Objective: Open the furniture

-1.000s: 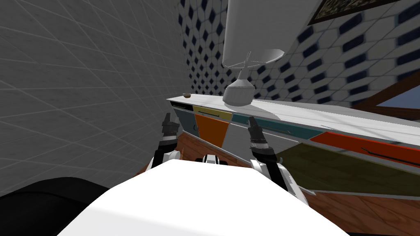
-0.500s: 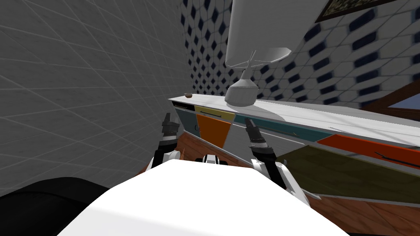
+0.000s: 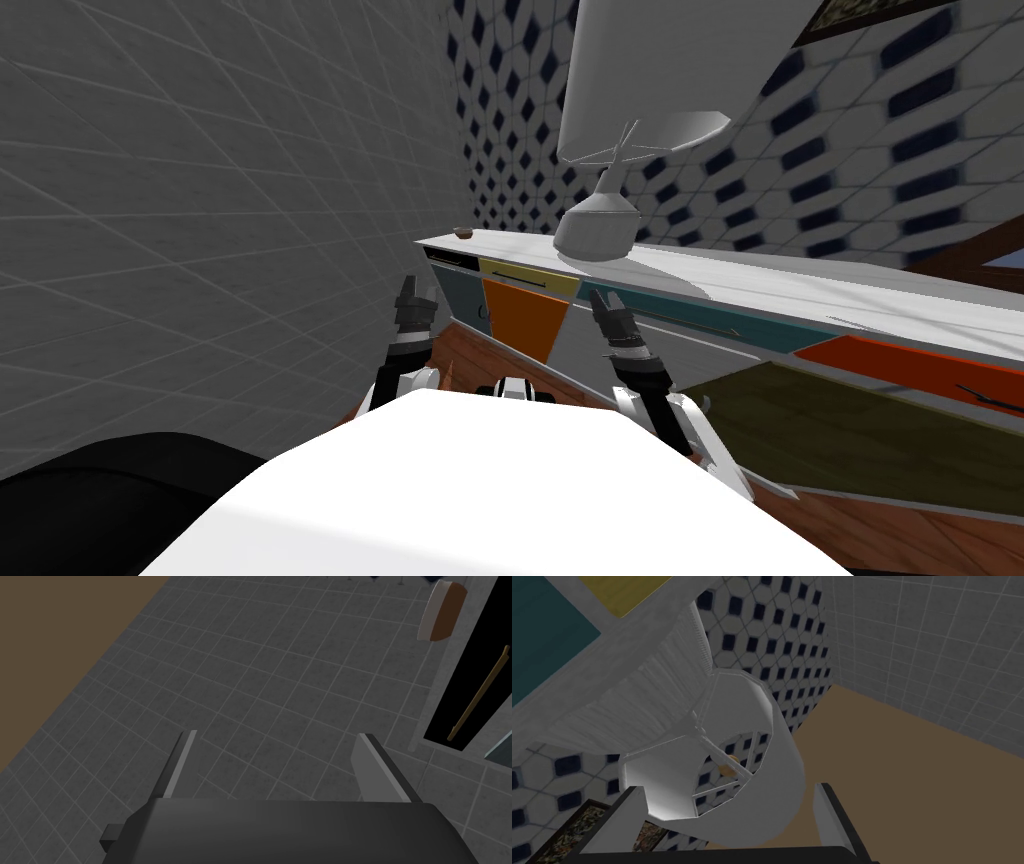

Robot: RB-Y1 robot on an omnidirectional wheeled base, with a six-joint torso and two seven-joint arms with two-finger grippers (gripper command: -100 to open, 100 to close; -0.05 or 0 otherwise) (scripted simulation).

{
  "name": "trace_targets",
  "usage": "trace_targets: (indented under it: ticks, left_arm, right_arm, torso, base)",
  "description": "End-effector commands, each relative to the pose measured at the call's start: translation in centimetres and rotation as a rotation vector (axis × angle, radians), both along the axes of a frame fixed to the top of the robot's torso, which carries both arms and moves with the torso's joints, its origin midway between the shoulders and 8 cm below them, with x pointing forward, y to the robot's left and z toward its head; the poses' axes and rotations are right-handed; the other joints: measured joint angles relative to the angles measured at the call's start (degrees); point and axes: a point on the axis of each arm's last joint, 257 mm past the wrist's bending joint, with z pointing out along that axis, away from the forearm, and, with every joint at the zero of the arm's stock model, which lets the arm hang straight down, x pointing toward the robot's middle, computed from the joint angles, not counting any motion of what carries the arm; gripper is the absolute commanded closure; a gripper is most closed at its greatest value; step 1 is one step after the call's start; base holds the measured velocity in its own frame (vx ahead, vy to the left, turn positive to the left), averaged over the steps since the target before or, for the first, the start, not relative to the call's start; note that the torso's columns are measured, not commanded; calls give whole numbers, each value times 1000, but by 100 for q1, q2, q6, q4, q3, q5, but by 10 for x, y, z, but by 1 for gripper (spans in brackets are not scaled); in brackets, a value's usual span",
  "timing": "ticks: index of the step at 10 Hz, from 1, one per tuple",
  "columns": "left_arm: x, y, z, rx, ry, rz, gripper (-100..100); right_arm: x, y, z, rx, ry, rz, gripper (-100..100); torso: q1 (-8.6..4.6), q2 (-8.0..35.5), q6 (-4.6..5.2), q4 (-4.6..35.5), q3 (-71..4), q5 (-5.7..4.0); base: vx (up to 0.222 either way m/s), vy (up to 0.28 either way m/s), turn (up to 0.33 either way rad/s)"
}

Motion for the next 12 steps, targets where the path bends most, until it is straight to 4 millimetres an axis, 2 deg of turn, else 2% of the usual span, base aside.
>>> trace_targets:
  ticks: [1, 12]
  left_arm:
    - [0, 0, 0, 0, 0, 0, 0]
    - [0, 0, 0, 0, 0, 0, 0]
  right_arm:
    - [4, 0, -5, -112, -8, -56, -100]
    - [24, -4, -34, -581, -31, -260, -100]
  torso:
    - [5, -3, 0, -1, -2, 2]
    - [-2, 1, 0, 0, 1, -1]
  base:
    - [14, 36, 20]
    - [12, 33, 33]
